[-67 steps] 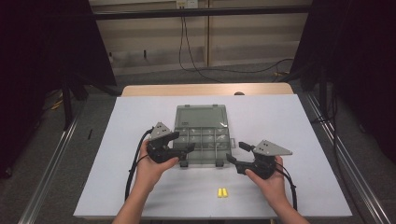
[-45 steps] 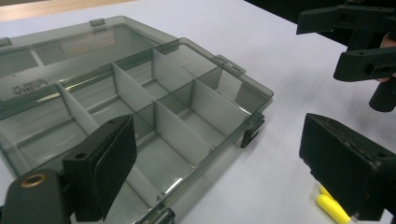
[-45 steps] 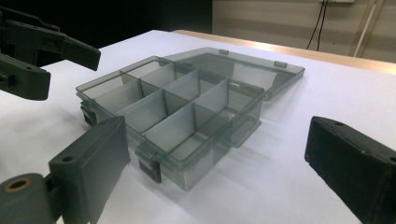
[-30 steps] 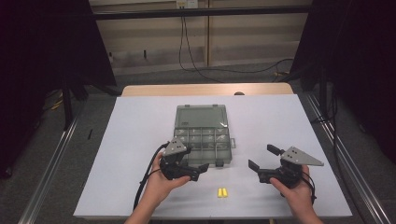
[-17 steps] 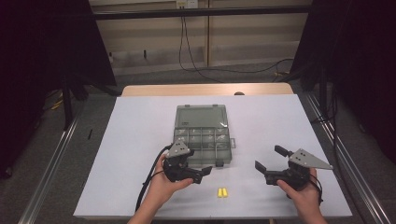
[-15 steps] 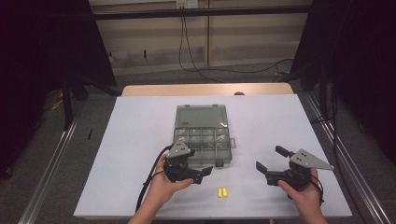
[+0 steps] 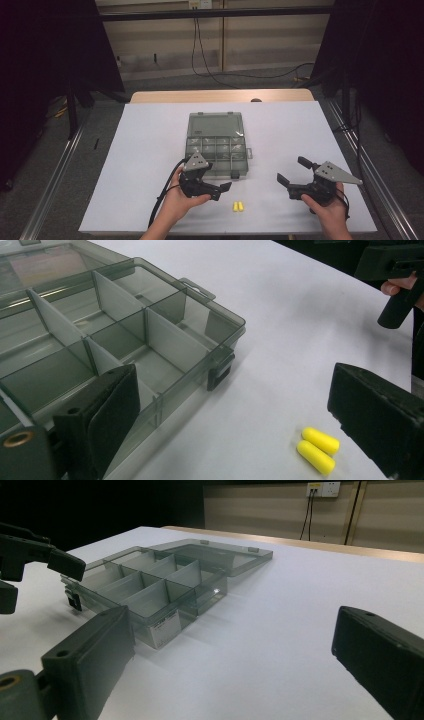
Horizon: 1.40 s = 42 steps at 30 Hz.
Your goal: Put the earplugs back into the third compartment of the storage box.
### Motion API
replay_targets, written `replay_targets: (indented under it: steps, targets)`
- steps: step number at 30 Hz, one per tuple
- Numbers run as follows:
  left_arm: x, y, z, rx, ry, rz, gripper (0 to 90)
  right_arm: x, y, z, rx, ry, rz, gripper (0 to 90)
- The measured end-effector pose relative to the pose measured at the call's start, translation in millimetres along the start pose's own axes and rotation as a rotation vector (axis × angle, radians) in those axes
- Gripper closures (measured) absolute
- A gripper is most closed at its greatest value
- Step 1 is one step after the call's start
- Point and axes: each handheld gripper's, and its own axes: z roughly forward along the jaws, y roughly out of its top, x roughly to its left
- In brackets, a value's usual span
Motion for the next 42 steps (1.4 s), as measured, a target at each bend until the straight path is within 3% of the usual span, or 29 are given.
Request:
replay_targets:
  steps: [21,28,34,42]
  targets:
    - [-13.7,-3.5,12.4,0.047,-0.06,0.016,3.8,-4.9,-1.8,-9.4,-0.024,-0.017,0.001,0.6]
    - [-17.4,-7.5,18.8,0.094,-0.072,0.034,4.4,-4.5,-3.1,-8.2,-0.017,-0.011,-0.007,1.0]
    - [-22.2,-10.7,22.9,0.139,-0.073,0.065,7.9,-3.7,-4.4,-8.3,-0.013,-0.01,-0.012,1.5]
    - [-28.3,-18.6,26.4,0.161,-0.122,0.106,19.6,-3.7,-4.1,-7.9,-0.017,-0.012,-0.008,1.7]
